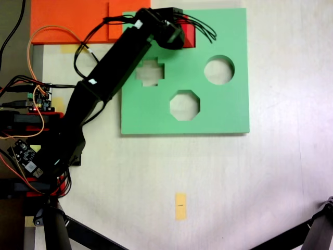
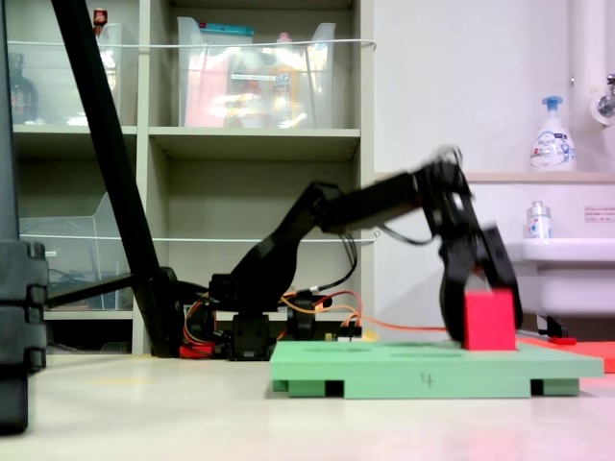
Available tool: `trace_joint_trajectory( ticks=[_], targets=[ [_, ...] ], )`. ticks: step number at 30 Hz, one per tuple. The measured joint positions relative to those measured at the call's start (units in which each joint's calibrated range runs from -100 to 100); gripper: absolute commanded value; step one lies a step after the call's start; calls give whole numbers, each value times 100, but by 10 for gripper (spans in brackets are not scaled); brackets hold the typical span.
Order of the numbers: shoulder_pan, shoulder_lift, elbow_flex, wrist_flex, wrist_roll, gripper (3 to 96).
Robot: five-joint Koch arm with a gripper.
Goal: Put the square block into the corresponding hole
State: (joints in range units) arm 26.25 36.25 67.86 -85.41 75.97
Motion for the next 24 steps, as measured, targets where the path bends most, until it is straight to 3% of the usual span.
trace_joint_trajectory(
  ticks=[8, 10, 12, 16, 19, 20, 24],
  targets=[
    [0, 150, 0, 69, 5, 273],
    [0, 233, 10, 69, 5, 377],
    [5, 315, 29, 108, 5, 570],
    [5, 520, 39, 480, 5, 730],
    [5, 561, 20, 480, 10, 921],
    [5, 575, 20, 480, 5, 956],
    [10, 561, 20, 480, 10, 956]
  ],
)
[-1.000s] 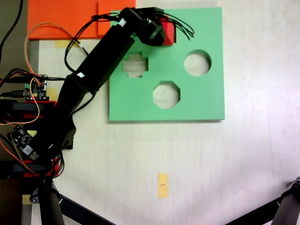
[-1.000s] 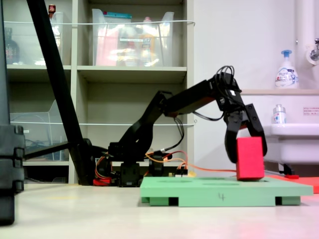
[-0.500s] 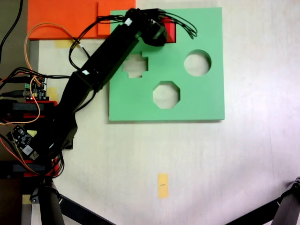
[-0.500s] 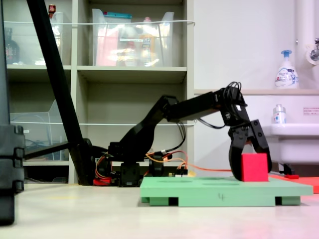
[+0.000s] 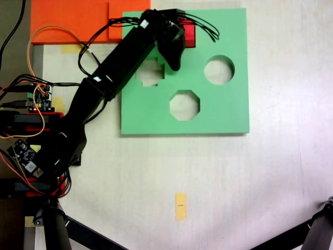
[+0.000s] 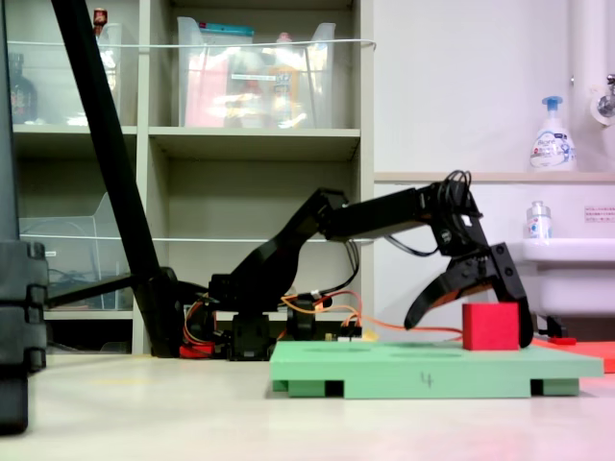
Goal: Put the square block into the corresponding hole
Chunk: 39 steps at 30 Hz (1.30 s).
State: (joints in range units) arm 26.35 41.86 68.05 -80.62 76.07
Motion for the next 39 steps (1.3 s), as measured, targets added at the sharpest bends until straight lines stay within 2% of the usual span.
trace_joint_trajectory(
  ticks=[7, 8, 10, 11, 14, 17, 19, 25, 28, 30, 35, 39],
  targets=[
    [-54, -1560, -10, -401, -278, 944],
    [-73, -2011, -10, -568, -366, 928],
    [-161, -2996, -10, -910, -591, 811],
    [-220, -3598, -10, -1126, -772, 793],
    [-488, -5554, -10, -1733, -1719, 789],
    [-928, -7305, 10, -1840, -3336, 719],
    [-1328, -8098, 10, -1840, -4327, 709],
    [-2466, -8714, -265, -1782, -5558, 621],
    [-2847, -9343, -2038, -1371, -5822, 587],
    [-3033, -10205, -4194, -392, -5905, 579],
    [-3096, -11888, -7722, 1987, -6193, 576],
    [-3033, -13324, -11779, 4699, -6447, 519]
  ],
)
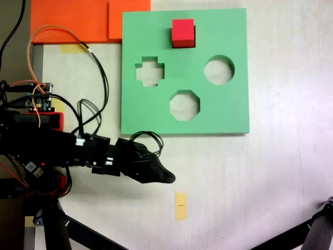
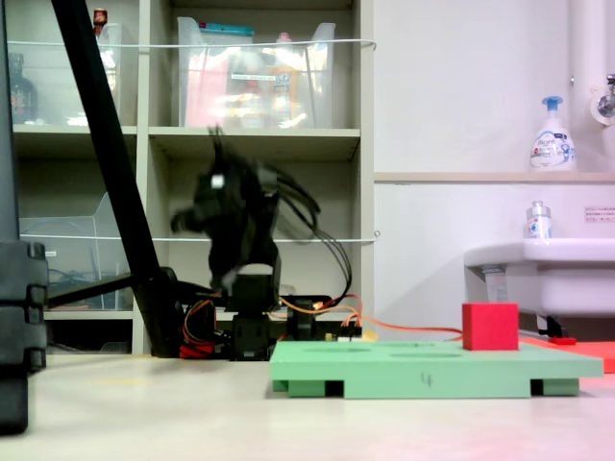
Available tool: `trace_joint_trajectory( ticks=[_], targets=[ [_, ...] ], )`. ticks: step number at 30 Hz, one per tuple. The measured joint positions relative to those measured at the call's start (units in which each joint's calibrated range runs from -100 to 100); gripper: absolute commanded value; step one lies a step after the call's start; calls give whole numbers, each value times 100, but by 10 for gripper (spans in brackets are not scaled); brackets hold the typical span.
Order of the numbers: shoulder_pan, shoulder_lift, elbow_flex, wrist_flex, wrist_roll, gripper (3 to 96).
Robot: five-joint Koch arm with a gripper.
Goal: Put the square block into the corresponding hole
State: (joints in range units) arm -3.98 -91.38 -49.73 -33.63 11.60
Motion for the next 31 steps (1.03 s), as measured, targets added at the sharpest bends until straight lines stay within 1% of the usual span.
trace_joint_trajectory(
  ticks=[2, 5, 8, 11, 14, 16, 31],
  targets=[
    [49, -465, -1832, 1860, -181, 487],
    [83, -725, -4380, 4826, -581, 483],
    [220, -766, -4939, 5756, -733, 486],
    [376, -780, -4949, 5717, -733, 506],
    [459, -780, -4949, 4533, -742, 505],
    [459, -807, -4919, 4121, -757, 501],
    [444, -807, -4919, 4102, -757, 499]
  ],
)
